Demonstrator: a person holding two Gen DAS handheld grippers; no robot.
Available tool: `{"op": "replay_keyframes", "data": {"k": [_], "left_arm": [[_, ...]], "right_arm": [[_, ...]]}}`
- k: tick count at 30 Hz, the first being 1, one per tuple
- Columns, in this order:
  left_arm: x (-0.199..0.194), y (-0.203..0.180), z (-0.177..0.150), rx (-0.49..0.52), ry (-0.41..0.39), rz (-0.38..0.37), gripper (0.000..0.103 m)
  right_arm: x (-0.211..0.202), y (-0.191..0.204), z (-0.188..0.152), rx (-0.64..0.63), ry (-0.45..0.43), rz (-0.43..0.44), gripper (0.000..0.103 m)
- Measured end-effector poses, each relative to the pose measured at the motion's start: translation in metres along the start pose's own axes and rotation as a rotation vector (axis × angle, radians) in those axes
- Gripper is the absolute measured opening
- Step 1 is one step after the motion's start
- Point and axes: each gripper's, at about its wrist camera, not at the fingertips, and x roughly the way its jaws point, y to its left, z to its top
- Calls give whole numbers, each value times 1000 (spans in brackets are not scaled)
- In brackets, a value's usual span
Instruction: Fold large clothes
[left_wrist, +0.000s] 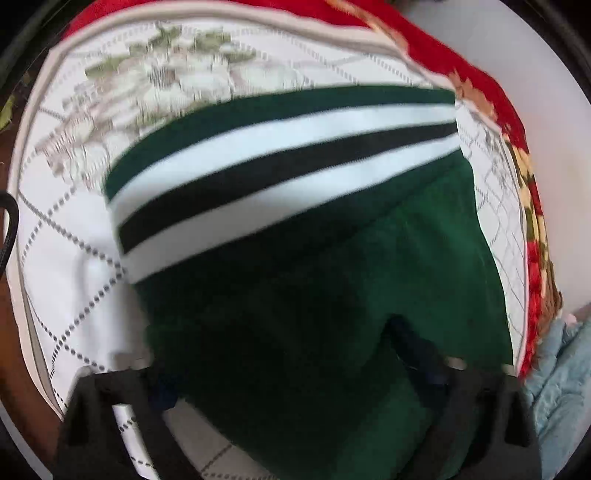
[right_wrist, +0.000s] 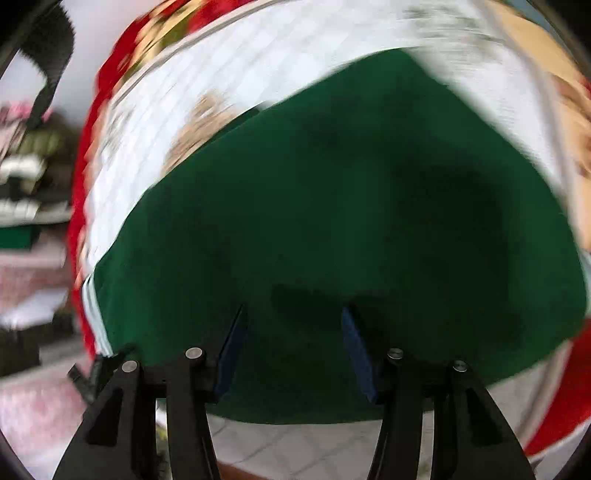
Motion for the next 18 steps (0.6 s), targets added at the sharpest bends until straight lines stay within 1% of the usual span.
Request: {"op": "replay_keyframes", "data": {"k": [1,3,4,5,6,8,9,11,12,13,14,16,17,18], "left_arm": [[-3,-5,2,25,-30,7,38],[-8,-17,5,84,-68,2,21],[-13,-21,7,96,-84,-5,18],[-21,-24,11,108,-104,-21,17],[-28,-25,14,113,-113,-32,16],[-54,-22,23,118,-148,-73,14],[-66,-21,26,125,-171,-83,14],[-84,-14,30,146,-215,-93,14],[-83,-4,32,141,-212,-101,15],[-74,4,34,122,-185,-114,17],[-60,13,36,91,-139,-132,18],[-38,32,33,29,-87,-163,28],[-23,41,32,-16,-71,-195,33],[-18,49,29,-44,-64,-228,47]], "right_arm": [[-9,-17,2,21,-30,-32,55],[-18,-38,6,36,-49,-70,55],[-21,-49,10,39,-53,-94,55],[-21,-56,13,37,-58,-119,55],[-16,-55,14,29,-53,-122,55],[-5,-59,18,21,-19,-124,55],[3,-53,16,18,0,-109,55],[23,-39,15,-12,66,-79,55],[33,-30,13,-42,91,-71,55],[38,-25,12,-64,100,-72,55],[44,-15,10,-103,105,-84,55],[50,0,9,-152,102,-98,55],[52,5,10,-162,102,-93,55],[54,7,11,-164,104,-89,55]]}}
